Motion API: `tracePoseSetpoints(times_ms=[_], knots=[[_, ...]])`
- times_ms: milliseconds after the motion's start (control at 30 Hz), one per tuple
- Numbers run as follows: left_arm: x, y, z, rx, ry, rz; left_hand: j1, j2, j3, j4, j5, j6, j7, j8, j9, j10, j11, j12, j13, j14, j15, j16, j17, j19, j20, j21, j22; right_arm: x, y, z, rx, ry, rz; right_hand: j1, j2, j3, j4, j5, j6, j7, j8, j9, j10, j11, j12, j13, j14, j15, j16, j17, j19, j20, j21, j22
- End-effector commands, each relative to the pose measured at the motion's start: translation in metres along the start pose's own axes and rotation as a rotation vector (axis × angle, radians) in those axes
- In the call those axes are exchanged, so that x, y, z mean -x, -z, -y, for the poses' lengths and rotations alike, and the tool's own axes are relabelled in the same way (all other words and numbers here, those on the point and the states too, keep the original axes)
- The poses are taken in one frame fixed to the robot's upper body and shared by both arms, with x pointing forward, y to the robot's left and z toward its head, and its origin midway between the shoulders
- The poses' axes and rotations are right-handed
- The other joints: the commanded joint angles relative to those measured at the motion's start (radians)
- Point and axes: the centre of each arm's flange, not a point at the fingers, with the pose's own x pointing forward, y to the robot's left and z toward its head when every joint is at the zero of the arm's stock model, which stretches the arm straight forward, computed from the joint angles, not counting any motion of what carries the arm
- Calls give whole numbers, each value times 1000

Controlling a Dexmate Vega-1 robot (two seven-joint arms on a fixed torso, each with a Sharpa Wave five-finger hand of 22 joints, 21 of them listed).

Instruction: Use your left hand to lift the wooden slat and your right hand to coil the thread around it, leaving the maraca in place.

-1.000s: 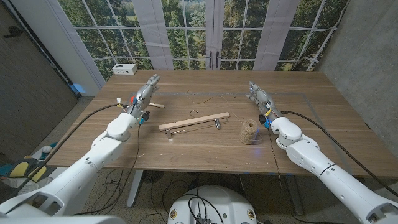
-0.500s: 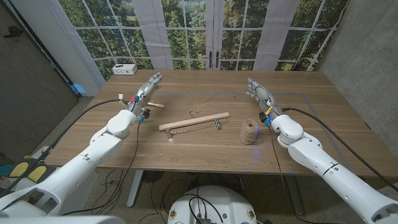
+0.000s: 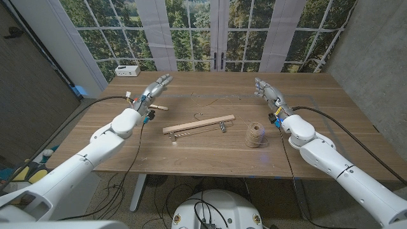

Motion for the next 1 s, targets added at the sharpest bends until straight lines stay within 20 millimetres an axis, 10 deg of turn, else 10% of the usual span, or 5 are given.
tracePoseSetpoints(times_ms=[33,533,1000], knots=[[4,-21,6,-155,31,-23,19,-9,5,-20,-5,17,-2,6,1,18,2,5,2,21,-1,5,4,10,-1,3,5,14,-11,7,64,3,27,11,-3,1,-8,2,14,-3,4,5,9,2,3,2,12,1,5,3,0,9,-4,5],[6,-53,14,-392,65,-2,150,-45,34,-144,-13,55,1,11,4,38,-41,-6,6,76,-37,-3,6,49,0,-2,7,37,-23,2,145,5,71,14,-3,1,-12,-1,30,-7,4,5,21,2,2,2,22,-2,7,5,4,14,-9,5],[23,-70,27,-578,55,-26,248,-56,55,-204,-14,98,20,20,6,63,-41,-4,8,95,-48,-9,7,70,-1,-5,9,55,-32,-4,190,12,93,19,-2,2,-16,-2,40,-11,4,5,28,2,1,3,27,-3,7,6,8,15,-12,6]])
